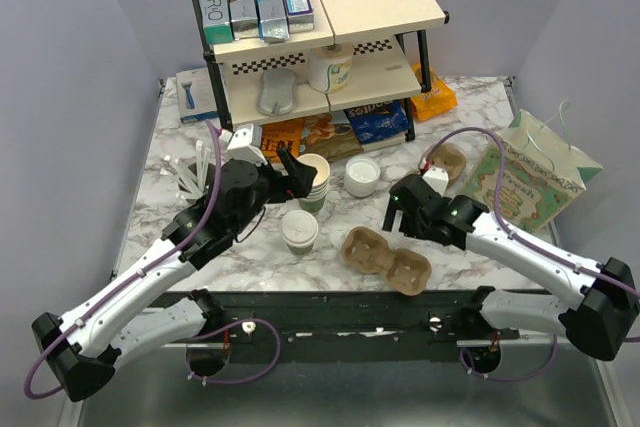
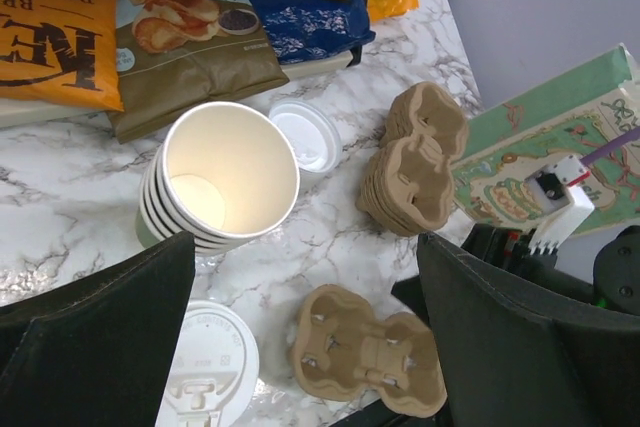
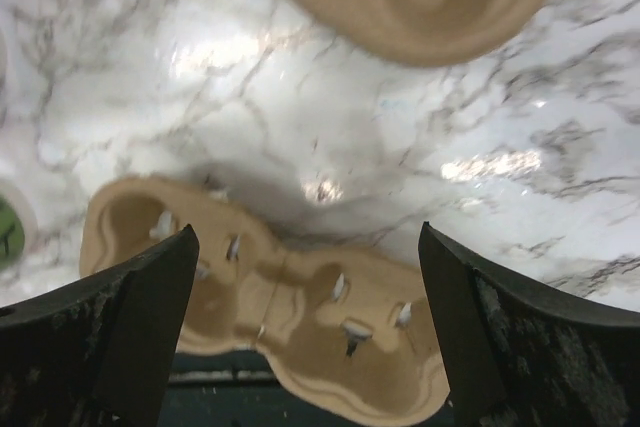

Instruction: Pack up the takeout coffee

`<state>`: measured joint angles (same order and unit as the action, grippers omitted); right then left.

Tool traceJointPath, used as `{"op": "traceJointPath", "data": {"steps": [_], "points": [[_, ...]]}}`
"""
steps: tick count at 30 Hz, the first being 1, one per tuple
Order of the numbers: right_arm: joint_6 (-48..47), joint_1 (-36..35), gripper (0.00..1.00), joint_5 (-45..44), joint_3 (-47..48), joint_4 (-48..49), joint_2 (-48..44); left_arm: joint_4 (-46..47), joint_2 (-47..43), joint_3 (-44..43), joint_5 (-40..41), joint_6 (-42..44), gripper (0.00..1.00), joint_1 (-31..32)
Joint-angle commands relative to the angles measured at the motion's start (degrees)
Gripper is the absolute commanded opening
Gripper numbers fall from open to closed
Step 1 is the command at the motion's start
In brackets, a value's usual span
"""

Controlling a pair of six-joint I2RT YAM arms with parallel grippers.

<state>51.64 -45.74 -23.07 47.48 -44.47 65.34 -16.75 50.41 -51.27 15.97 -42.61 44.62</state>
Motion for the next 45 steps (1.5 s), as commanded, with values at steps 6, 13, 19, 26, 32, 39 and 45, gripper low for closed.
{"op": "traceJointPath", "data": {"steps": [6, 13, 19, 26, 32, 39, 45], "points": [[-15.2, 6.9, 1.0, -1.0, 6.6, 8.9, 8.2, -6.3, -6.6, 0.9, 8.6, 1.7, 0.99, -0.3], [-15.3, 12.0, 1.0, 5.1, 8.3, 10.8, 15.4, -7.9, -8.4, 0.5, 10.7, 2.0, 0.99, -0.4], [-17.5, 16.9, 1.0, 1.2, 11.7, 11.6, 19.2, -9.6, -7.7, 0.2, 11.4, 1.0, 0.99, -0.4], [-27.1, 23.2, 1.0, 1.5, 14.5, 18.9, 23.5, -9.9, -8.3, 0.0, 12.2, 0.4, 0.99, -0.4], [-32.7, 25.3, 1.0, 6.2, 21.1, 19.4, 25.5, -11.3, -8.0, -0.6, 12.3, -0.2, 0.99, -0.4], [-37.7, 25.2, 1.0, 23.8, 18.7, 19.8, 12.3, -11.3, -9.0, 0.3, 12.4, -1.0, 0.99, -0.4], [-37.5, 25.2, 1.0, 36.8, 10.2, 21.4, -3.2, -10.6, -9.2, 0.7, 10.1, -0.4, 0.99, -0.5]]}}
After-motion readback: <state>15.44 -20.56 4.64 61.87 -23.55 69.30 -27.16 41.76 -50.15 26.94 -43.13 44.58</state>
